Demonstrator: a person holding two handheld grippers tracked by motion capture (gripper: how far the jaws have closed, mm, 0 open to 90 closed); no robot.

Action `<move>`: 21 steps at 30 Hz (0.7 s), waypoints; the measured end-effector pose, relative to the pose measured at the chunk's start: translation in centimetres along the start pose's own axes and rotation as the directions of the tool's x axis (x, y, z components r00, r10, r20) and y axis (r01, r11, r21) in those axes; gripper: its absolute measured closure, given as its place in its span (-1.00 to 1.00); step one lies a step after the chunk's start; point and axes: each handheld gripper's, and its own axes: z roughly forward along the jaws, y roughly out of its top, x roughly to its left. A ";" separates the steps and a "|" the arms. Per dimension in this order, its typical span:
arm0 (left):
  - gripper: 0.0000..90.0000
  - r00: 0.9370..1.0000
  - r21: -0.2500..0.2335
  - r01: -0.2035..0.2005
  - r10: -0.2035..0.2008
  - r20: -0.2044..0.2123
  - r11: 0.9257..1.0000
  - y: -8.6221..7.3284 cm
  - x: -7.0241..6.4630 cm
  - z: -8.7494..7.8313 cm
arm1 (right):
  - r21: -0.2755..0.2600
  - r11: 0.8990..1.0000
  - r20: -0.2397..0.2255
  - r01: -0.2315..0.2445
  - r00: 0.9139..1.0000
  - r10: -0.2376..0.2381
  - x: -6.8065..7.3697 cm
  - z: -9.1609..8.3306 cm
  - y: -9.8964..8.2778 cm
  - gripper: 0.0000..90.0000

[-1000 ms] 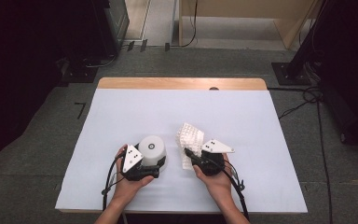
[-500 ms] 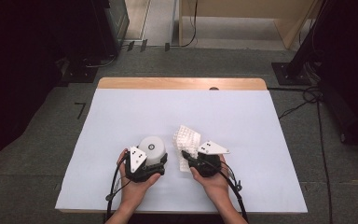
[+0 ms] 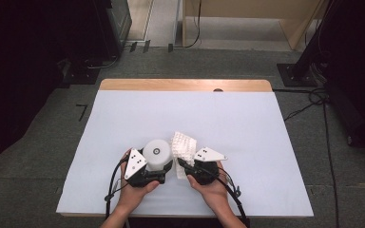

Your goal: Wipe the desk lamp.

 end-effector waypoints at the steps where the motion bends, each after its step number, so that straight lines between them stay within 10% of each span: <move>1: -0.81 1.000 0.008 -0.012 0.012 0.003 1.000 -0.1 -0.2 0.2 | -0.014 1.000 -0.001 0.007 1.000 -0.007 0.1 -0.3 0.3 0.64; 8: -0.81 0.999 0.017 -0.043 0.042 0.031 0.999 0.0 -0.8 0.4 | -0.141 0.990 -0.028 0.021 0.999 -0.026 0.2 -3.3 2.5 0.64; 16: -0.81 0.999 -0.007 -0.028 0.028 0.027 1.000 0.5 0.0 -0.3 | 0.051 0.998 -0.025 -0.030 0.999 0.031 -0.5 0.4 0.0 0.64; 21: -0.81 0.999 0.017 -0.031 0.030 0.037 0.999 0.0 -0.3 0.3 | 0.006 1.000 -0.021 -0.025 0.999 0.025 -0.4 -0.4 0.7 0.64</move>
